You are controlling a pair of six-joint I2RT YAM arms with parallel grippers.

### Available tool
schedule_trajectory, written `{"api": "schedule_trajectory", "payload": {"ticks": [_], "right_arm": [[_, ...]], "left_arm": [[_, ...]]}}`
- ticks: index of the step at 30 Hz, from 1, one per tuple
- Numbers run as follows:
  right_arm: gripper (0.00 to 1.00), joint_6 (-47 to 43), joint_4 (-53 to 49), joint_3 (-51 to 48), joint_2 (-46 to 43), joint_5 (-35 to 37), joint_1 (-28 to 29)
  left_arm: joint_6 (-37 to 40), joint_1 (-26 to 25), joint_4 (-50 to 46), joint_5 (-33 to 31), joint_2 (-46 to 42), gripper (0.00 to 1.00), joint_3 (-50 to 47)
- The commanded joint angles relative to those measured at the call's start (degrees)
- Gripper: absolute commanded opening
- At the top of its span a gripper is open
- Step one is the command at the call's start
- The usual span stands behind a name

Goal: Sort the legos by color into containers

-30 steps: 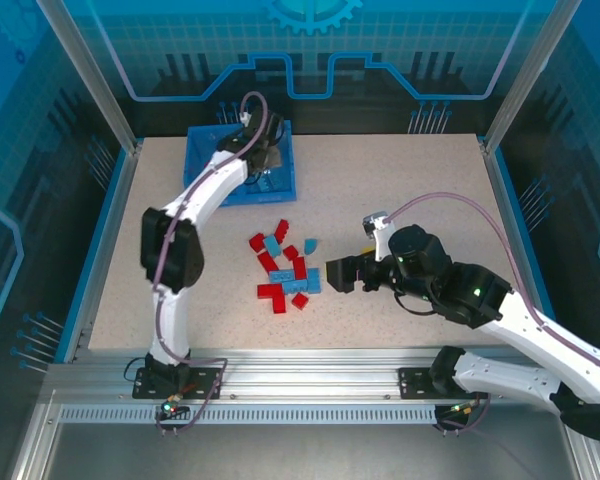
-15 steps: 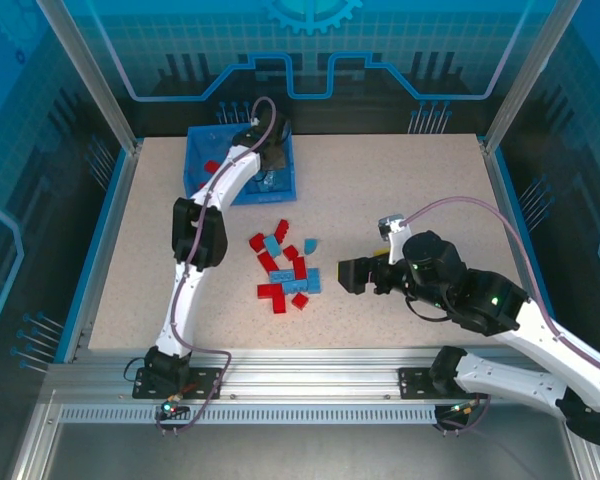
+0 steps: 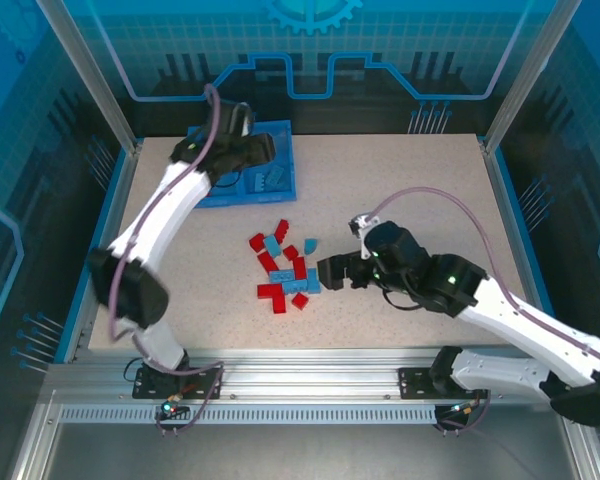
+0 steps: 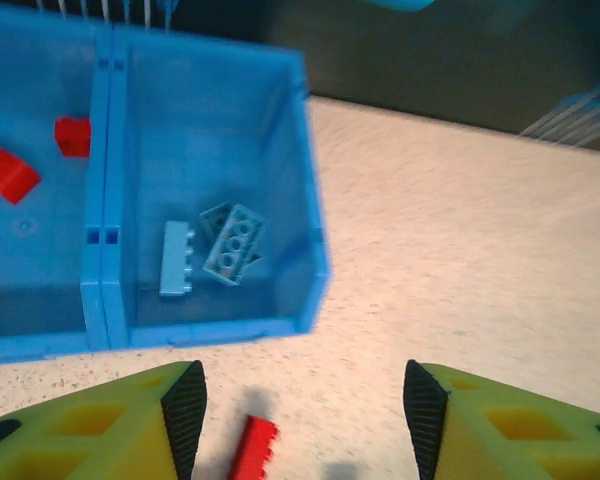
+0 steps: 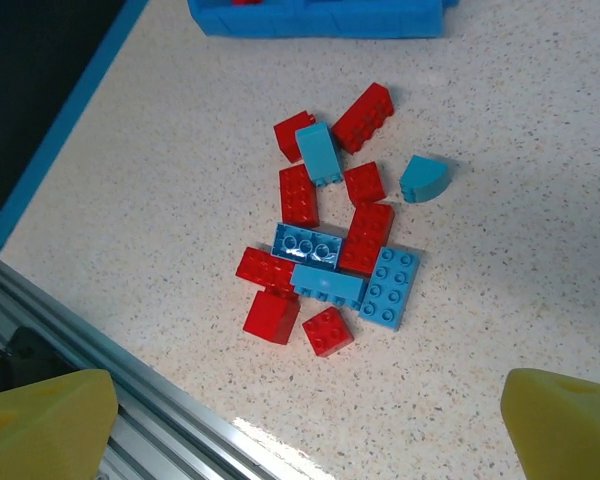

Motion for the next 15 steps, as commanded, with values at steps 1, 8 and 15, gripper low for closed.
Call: {"api": "schedule_trajectory", "payload": {"ticks": [1, 8, 15], "right_arm": [[1.0, -2.53, 0.42, 4.72, 5.45, -0.45, 1.3], [1.0, -5.16, 2.35, 11.45, 19.61, -1.27, 1.52], [1.0, -7.57, 2.44, 17.54, 30.97, -0.4, 1.31]], "left_arm": [[2.94, -1.77, 3.94, 3.09, -14.16, 0.6, -9.05], [8.72, -1.87, -3.55, -0.87, -34.2, 0.67, -23.7], [3.07, -1.84, -9.07, -3.67, -42.61, 0.81, -34.67]]}}
